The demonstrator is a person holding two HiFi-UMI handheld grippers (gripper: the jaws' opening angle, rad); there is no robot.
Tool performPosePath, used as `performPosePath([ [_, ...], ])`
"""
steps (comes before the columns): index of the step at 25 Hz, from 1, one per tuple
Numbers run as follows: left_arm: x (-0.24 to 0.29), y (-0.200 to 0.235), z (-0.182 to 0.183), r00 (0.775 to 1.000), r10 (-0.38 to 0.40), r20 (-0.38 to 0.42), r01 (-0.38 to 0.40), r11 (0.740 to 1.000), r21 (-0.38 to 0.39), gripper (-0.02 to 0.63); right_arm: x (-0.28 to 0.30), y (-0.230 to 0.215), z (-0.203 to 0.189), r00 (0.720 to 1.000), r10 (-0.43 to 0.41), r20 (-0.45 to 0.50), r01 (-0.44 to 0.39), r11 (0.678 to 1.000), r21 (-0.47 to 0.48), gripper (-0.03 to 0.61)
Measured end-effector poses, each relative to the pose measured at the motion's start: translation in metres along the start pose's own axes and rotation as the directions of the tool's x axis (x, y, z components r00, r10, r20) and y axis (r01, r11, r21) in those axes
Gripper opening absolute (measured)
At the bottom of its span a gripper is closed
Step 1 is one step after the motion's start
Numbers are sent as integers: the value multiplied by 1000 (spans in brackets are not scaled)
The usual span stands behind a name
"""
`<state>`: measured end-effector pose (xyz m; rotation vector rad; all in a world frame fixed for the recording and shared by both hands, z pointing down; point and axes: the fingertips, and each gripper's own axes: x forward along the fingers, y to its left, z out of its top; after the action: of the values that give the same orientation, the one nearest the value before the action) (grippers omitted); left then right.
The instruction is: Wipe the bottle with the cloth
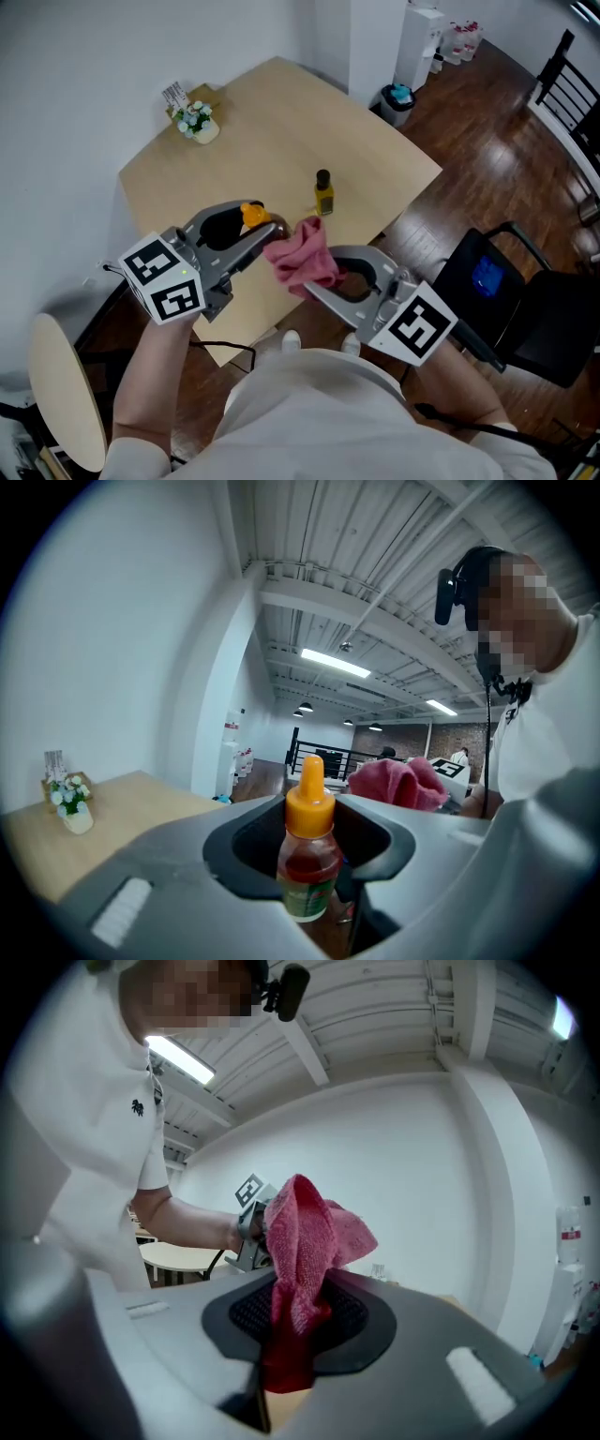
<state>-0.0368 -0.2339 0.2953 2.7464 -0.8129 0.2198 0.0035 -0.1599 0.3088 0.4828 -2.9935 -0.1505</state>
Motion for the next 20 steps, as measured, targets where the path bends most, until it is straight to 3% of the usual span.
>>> performPosePath([
  [6, 9, -9, 16, 999, -21, 33, 21, 1000, -17, 161, 9, 0, -46, 992, 4, -125, -2, 1000, 20, 84],
  [14, 9, -10, 20, 999, -8, 43, 9, 1000, -6, 161, 1, 3, -128, 972, -13, -236, 49, 988, 145, 84],
  [17, 10, -7, 19, 999, -4, 35, 4, 1000, 3, 161, -8, 3, -121, 975, -21, -223, 54, 988, 144, 84],
  [20, 9, -9, 16, 1000, -10, 25, 10, 1000, 20, 161, -26, -6, -86, 988, -57, -141, 73, 991, 111, 84],
])
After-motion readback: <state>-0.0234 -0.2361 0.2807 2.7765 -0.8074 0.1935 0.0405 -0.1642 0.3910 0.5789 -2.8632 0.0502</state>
